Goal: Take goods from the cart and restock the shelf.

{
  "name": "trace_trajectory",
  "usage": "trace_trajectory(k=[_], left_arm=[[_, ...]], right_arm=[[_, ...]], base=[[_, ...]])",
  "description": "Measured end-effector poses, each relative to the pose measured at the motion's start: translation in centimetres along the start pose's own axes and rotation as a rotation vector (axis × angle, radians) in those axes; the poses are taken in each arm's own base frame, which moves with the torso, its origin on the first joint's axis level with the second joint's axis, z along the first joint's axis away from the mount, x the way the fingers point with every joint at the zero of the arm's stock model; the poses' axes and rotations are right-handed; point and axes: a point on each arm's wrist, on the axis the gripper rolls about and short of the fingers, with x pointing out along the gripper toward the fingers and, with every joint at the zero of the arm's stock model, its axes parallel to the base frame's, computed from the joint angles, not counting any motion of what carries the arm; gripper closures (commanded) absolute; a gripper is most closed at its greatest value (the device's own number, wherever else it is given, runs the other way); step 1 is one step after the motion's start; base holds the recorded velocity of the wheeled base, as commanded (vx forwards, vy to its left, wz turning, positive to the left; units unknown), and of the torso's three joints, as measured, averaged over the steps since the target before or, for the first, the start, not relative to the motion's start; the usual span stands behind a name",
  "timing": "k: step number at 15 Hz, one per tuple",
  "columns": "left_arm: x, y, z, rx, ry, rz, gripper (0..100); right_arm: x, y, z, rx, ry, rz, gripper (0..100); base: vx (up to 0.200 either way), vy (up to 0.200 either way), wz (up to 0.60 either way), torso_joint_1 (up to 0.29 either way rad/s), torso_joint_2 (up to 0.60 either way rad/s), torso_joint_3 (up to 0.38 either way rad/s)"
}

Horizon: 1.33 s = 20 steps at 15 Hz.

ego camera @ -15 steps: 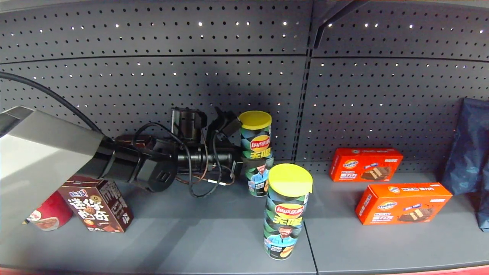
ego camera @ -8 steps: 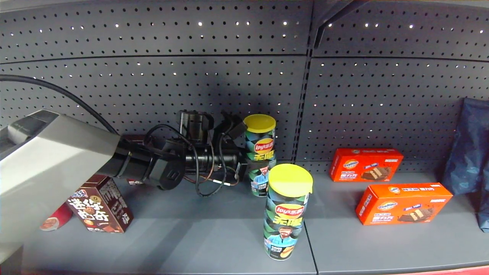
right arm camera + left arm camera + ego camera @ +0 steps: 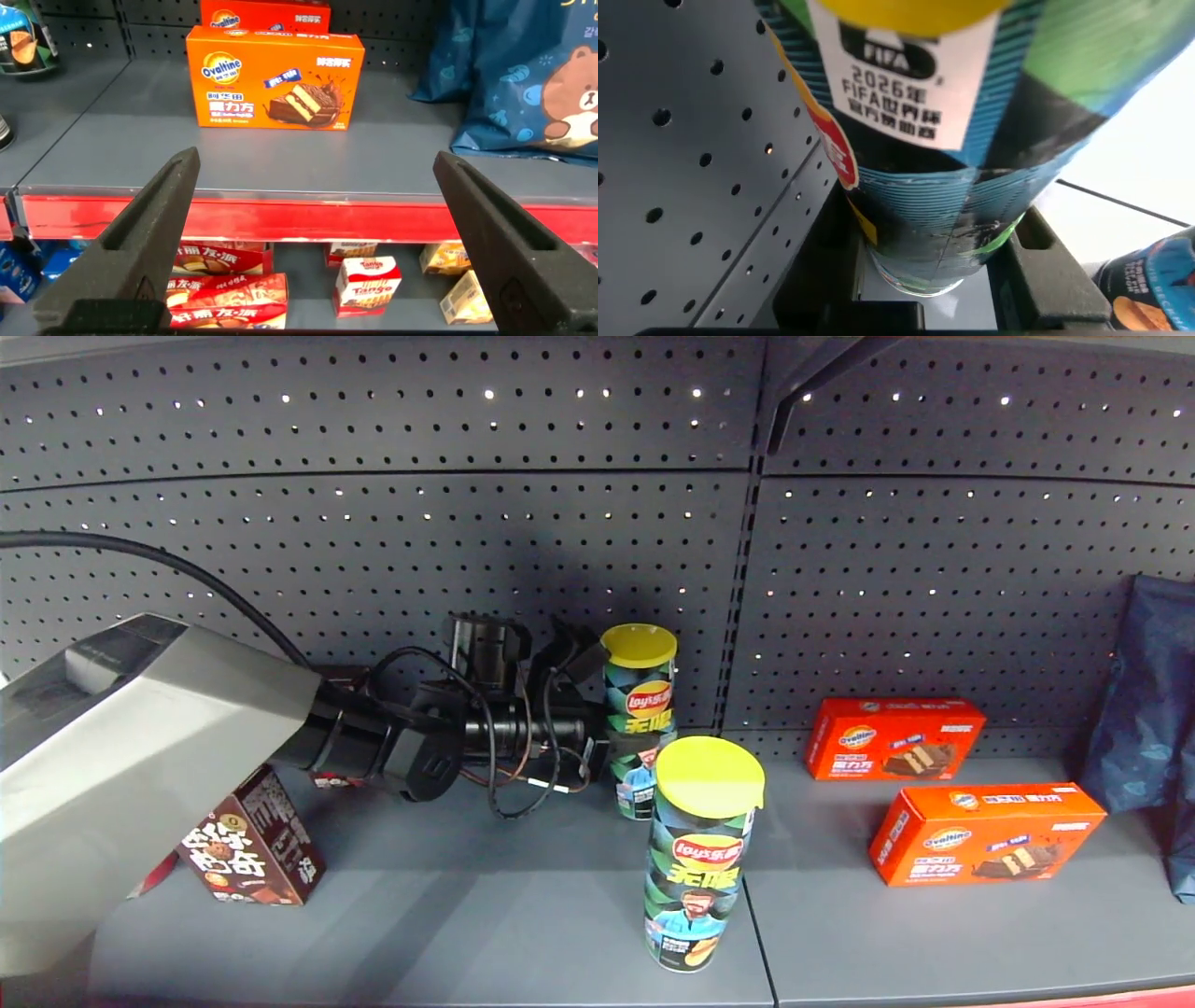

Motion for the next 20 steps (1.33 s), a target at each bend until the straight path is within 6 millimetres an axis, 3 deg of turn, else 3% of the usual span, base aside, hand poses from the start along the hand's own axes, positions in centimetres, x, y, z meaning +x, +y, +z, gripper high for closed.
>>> trace_trajectory(k=[5,6,14,20], left_arm=[[0.4,0.1,-0.7,0.001,0.013,0.002,100],[0.6,0.1,-0.8,0.013,0.017,0.002,0],[0.6,-0.2,-1.5,0.058,0.033,0.0,0],[-3.3,-2.2,-1.8,0.068,0.023,0.061,0]], right_arm=[[0.0,0.0,0.0,0.007,-0.001,0.0,0],[0.0,0.0,0.0,0.007,-0.001,0.0,0],[0.0,0.0,0.0,0.004,-0.001,0.0,0],[0.0,0.0,0.0,0.008,0.001,0.009,0]], base=[[0.0,0.0,0.0,0.0,0.0,0.0],[0.0,0.0,0.0,0.0,0.0,0.0],[0.0,0.0,0.0,0.0,0.0,0.0],[0.0,0.0,0.0,0.0,0.0,0.0]])
